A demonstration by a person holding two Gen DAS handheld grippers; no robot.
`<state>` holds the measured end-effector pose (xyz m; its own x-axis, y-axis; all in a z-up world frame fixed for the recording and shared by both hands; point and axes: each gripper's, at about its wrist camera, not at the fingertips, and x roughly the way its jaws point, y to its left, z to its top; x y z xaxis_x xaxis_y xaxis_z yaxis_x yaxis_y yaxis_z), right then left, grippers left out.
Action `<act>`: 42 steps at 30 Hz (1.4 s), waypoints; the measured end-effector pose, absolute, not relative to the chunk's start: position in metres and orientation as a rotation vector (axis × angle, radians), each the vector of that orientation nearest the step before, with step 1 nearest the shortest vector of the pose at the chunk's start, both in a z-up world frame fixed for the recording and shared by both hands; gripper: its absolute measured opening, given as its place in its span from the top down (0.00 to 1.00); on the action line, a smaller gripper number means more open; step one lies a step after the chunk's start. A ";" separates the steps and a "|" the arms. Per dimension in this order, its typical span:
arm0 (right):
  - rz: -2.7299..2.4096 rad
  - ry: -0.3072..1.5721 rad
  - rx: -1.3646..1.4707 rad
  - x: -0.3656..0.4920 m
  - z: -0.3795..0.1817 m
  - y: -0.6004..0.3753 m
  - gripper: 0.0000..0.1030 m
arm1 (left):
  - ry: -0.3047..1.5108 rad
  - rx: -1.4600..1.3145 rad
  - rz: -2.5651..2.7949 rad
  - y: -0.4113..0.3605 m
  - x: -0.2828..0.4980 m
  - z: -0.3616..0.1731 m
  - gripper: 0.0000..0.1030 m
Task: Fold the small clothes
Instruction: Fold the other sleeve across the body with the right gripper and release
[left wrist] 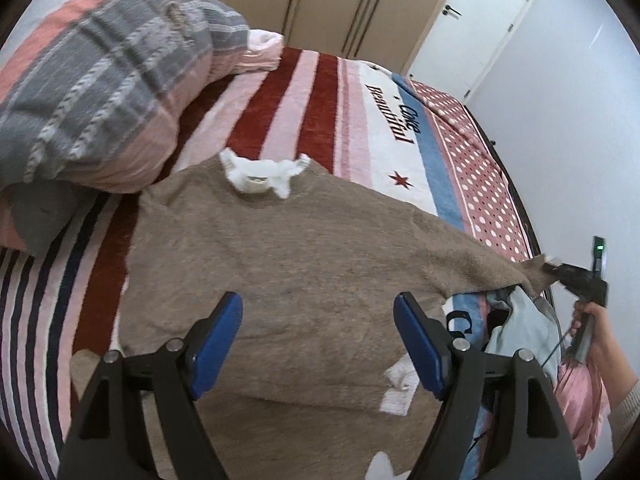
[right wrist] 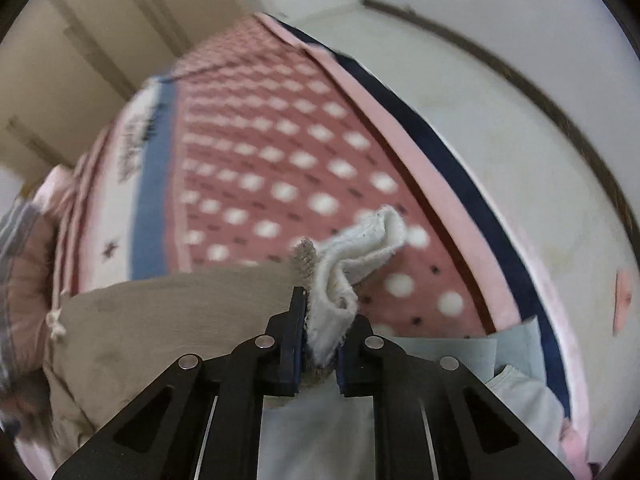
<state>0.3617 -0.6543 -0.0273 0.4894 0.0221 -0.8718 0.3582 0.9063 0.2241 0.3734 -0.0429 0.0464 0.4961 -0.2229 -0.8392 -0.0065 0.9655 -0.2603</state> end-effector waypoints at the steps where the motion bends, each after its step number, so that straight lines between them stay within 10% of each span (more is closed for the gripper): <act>1: -0.181 1.017 0.369 0.360 -0.011 -0.640 0.94 | 1.041 -0.251 -0.123 -0.035 0.370 0.047 0.27; 15: 0.386 0.847 0.173 0.332 0.095 -0.351 0.94 | 1.017 -0.335 0.033 0.107 0.286 0.048 0.27; 31: 0.764 1.159 -0.094 0.268 -0.050 -0.089 0.94 | 1.200 -0.396 -0.110 0.200 0.222 -0.038 0.20; 35: 0.732 1.260 -0.106 0.259 -0.074 -0.084 0.82 | 1.228 -0.388 -0.131 0.203 0.219 -0.050 0.20; 38: 0.707 1.258 -0.087 0.252 -0.062 -0.094 0.45 | 1.249 -0.375 -0.176 0.205 0.215 -0.054 0.20; 42: 0.663 1.218 -0.024 0.232 -0.025 -0.140 0.44 | 1.284 -0.378 -0.232 0.204 0.217 -0.069 0.20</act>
<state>0.2320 -0.1401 -0.0251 0.1830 0.4575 -0.8702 -0.4820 0.8132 0.3262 0.2165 0.2042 -0.0687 0.2719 -0.3746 -0.8864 -0.0411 0.9158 -0.3996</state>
